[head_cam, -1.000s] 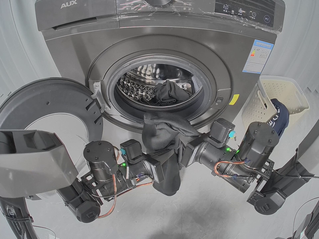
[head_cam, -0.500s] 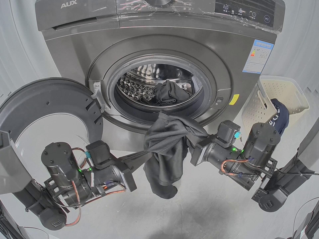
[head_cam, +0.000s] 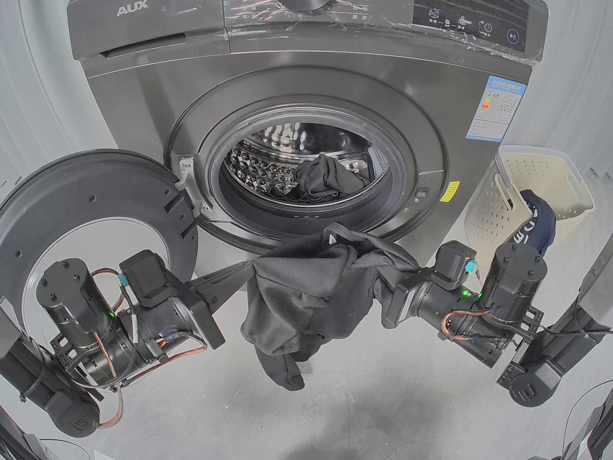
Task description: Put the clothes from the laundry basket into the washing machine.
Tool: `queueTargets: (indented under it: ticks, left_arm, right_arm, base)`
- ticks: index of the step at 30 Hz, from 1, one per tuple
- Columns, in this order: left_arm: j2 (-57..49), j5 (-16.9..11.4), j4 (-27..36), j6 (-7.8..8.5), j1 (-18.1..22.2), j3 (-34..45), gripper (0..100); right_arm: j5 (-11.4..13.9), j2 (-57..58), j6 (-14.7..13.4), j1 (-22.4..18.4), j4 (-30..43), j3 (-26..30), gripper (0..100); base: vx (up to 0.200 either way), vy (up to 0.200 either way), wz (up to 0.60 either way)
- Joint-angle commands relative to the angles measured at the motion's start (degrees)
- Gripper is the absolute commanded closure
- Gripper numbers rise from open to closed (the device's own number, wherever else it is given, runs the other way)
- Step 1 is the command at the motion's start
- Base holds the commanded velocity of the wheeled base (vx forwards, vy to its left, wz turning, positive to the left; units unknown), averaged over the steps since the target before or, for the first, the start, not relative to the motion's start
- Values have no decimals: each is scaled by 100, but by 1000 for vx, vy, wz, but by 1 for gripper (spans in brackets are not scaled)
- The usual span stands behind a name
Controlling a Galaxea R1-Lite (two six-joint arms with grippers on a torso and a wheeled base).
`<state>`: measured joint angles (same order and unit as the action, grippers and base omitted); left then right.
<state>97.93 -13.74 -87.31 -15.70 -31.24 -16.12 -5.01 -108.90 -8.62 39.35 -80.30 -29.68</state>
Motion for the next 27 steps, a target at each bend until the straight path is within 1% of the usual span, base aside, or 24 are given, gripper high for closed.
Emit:
queueTargets:
  ticks: [1,6,11,13,15,16,20,21,23,24,27]
  left_arm:
    - [-90,-6,-5,6,154,47,100]
    - [-81,-15,-5,6,206,258,100]
    - [33,-32,-14,6,198,416,100]
    - [209,-147,-32,6,206,407,100]
    - [288,-217,-41,6,189,407,100]
    - [359,-287,-49,-3,163,390,0]
    - [534,-322,-102,6,92,372,0]
    - [649,-331,-102,14,-40,346,0]
    - [719,-340,-102,14,-84,337,0]
    - [886,-331,-102,32,-163,320,0]
    - [1071,-305,-111,41,-303,311,0]
  right_arm:
    - [9,71,1,-112,-3,24,100]
    - [35,194,9,-129,-30,-55,100]
    - [62,281,9,-6,-82,-125,100]
    - [62,317,9,143,-91,-152,100]
    - [62,334,9,169,-91,-187,100]
    - [62,325,9,178,-91,-240,100]
    - [62,299,9,187,-82,-424,100]
    - [62,281,9,213,-30,-609,100]
    - [62,273,9,213,-12,-705,100]
    - [70,246,18,222,23,-899,100]
    - [70,150,18,222,85,-1189,100]
  base:
    - [0,0,0]
    - [0,0,0]
    - [0,0,0]
    - [0,0,0]
    - [0,0,0]
    - [0,0,0]
    - [0,0,0]
    - [0,0,0]
    - [0,0,0]
    - [0,0,0]
    - [0,0,0]
